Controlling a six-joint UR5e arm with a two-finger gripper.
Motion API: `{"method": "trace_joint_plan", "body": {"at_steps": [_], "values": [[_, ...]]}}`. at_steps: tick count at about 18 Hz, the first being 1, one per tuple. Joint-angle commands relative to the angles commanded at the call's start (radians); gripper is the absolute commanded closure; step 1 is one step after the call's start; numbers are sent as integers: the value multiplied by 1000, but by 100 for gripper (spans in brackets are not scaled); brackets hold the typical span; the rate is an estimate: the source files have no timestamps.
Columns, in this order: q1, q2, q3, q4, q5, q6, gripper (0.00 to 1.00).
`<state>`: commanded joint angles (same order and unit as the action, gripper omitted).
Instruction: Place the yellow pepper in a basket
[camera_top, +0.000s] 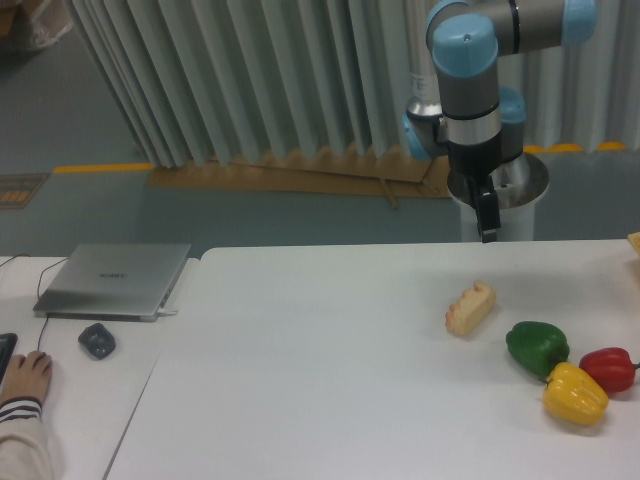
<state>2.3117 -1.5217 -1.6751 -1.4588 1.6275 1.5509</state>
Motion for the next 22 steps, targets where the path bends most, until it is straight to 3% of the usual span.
{"method": "trace_joint_plan", "body": {"at_steps": [10, 14, 22], "values": [[3, -6, 0, -2, 5, -5, 0], [5, -18, 2, 0, 2, -112, 0], [17, -57, -6, 89, 3, -267, 0]]}}
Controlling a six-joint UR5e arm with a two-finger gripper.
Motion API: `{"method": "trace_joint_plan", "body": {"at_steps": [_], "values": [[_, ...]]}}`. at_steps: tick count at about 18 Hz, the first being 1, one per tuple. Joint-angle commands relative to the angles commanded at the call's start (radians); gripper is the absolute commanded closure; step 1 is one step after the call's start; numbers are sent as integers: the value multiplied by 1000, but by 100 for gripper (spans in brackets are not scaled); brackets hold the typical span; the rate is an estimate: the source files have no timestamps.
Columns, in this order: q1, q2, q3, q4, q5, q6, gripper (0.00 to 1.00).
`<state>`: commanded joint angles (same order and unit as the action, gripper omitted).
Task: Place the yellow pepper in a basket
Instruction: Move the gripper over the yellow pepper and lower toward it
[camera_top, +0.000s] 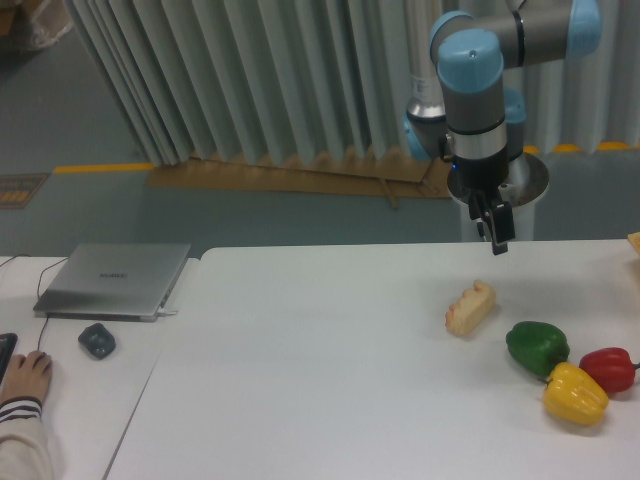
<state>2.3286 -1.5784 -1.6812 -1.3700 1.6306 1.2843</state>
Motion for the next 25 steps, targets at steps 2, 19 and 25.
{"method": "trace_joint_plan", "body": {"at_steps": [2, 19, 25], "values": [[0, -18, 3, 11, 3, -46, 0], [74, -57, 0, 49, 94, 64, 0], [69, -187, 112, 52, 139, 359, 0]]}}
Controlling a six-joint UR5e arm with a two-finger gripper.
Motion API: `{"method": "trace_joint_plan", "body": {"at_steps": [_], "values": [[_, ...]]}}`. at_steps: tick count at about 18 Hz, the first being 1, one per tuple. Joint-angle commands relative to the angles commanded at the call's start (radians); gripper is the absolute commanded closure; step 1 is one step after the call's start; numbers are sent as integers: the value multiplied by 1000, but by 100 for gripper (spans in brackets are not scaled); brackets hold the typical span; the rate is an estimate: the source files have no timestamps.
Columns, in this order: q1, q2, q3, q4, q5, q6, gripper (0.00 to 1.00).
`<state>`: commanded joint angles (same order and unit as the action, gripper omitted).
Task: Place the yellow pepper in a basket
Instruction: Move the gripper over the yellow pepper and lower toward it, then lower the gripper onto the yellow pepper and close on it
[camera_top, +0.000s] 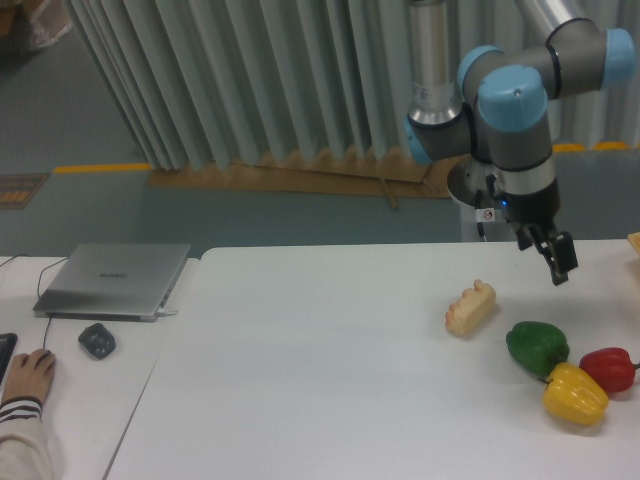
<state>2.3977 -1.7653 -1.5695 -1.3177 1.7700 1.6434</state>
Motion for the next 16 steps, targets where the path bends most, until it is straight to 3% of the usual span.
{"method": "trace_joint_plan", "body": {"at_steps": [4, 7, 16], "values": [[-18, -32, 17, 12, -3, 116, 0], [-9, -60, 23, 40, -3, 304, 0], [28, -172, 74, 112, -7, 334, 0]]}}
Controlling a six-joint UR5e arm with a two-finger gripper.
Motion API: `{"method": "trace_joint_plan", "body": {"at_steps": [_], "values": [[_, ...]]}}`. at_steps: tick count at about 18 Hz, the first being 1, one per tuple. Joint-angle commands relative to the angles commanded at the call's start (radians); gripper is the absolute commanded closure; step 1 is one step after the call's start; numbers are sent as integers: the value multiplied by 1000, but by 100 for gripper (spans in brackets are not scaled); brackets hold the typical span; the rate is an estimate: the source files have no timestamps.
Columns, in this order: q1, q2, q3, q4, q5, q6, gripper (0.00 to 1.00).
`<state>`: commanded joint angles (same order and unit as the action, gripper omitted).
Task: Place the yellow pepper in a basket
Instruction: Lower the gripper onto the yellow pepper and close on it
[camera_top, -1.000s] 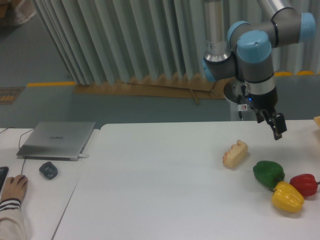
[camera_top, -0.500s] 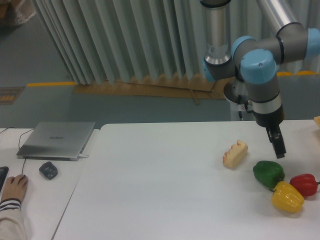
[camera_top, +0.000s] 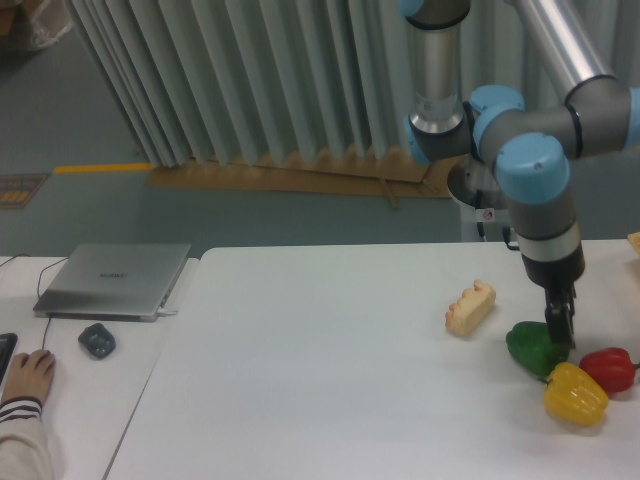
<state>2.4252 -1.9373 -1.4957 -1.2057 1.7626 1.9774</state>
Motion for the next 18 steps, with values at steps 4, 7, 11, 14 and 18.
{"method": "trace_joint_plan", "body": {"at_steps": [4, 7, 11, 14, 18], "values": [[5, -31, 55, 6, -60, -51, 0], [6, -55, 55, 46, -71, -52, 0], [6, -87, 54, 60, -71, -54, 0], [6, -106, 49, 60, -69, -52, 0], [8, -121, 46, 60, -69, -52, 0]]}}
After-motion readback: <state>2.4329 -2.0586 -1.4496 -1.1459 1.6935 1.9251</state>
